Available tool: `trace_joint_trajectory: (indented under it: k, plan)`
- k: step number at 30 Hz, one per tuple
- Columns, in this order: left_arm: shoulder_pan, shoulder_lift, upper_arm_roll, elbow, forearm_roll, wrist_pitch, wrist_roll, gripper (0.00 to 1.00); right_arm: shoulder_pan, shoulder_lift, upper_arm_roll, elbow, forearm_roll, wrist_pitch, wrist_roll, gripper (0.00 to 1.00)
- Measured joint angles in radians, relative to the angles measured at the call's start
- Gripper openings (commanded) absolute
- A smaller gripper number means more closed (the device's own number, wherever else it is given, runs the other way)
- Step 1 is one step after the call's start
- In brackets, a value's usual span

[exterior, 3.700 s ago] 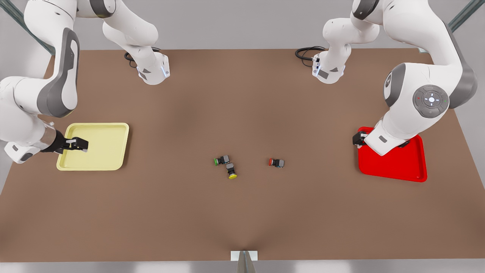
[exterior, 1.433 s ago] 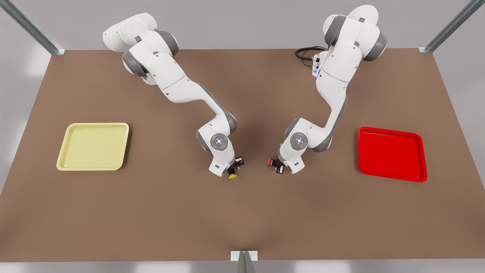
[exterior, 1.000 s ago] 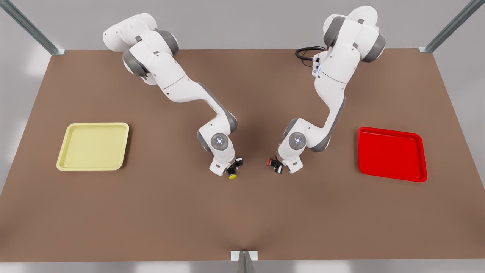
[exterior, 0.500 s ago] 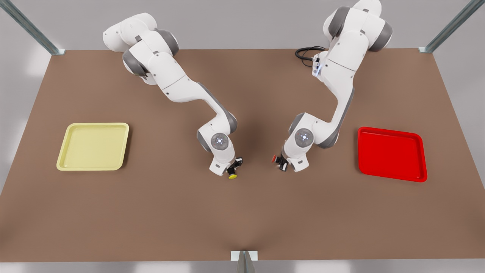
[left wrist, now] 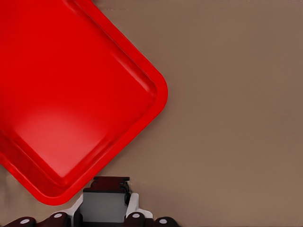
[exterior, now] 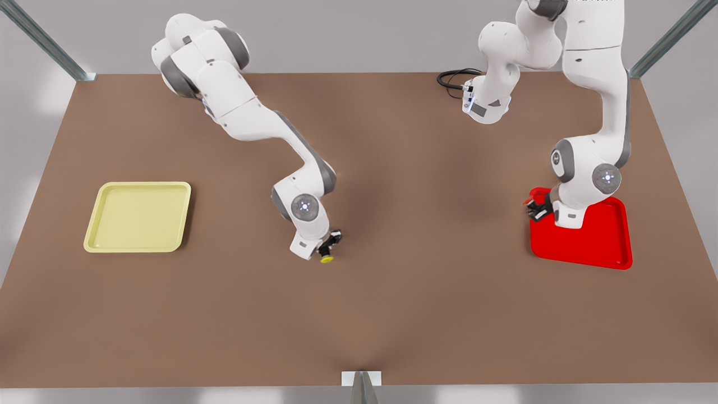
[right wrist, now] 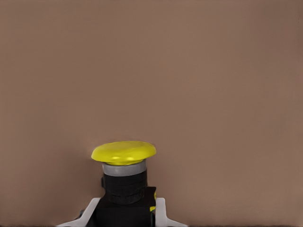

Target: Place the switches on the corresponding trays according to their colors

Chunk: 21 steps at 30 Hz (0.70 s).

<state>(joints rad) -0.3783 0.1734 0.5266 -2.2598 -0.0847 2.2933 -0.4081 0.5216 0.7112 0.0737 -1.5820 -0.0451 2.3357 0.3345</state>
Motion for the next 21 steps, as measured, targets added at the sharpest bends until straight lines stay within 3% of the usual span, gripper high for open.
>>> trace_joint_trajectory:
  k: [3, 6, 7, 15, 18, 21]
  plan:
    - [0.045, 0.09, 0.052, 0.061, -0.011, 0.035, 0.133, 0.53, -0.073, -0.158, 0.001, -0.198, -0.001, 0.015, -0.04, 0.48]
    - [0.157, 0.269, 0.052, 0.19, -0.063, 0.038, 0.345, 0.55, -0.142, -0.312, 0.0, -0.415, -0.001, 0.085, -0.115, 0.48]
    - [0.17, 0.313, 0.052, 0.218, -0.091, 0.038, 0.375, 1.0, -0.176, -0.364, 0.0, -0.485, -0.001, 0.103, -0.146, 0.48]
    - [0.167, 0.305, 0.052, 0.235, -0.206, -0.013, 0.373, 1.0, -0.562, -0.574, -0.013, -0.717, 0.0, 0.078, -0.576, 0.49]
    - [0.125, 0.249, 0.034, 0.363, -0.21, -0.178, 0.377, 1.0, -0.639, -0.603, -0.095, -0.773, 0.0, 0.076, -0.761, 0.49]
    - [-0.002, 0.252, 0.032, 0.595, -0.207, -0.337, 0.444, 1.0, -0.696, -0.587, -0.167, -0.802, -0.003, 0.08, -0.913, 0.51]
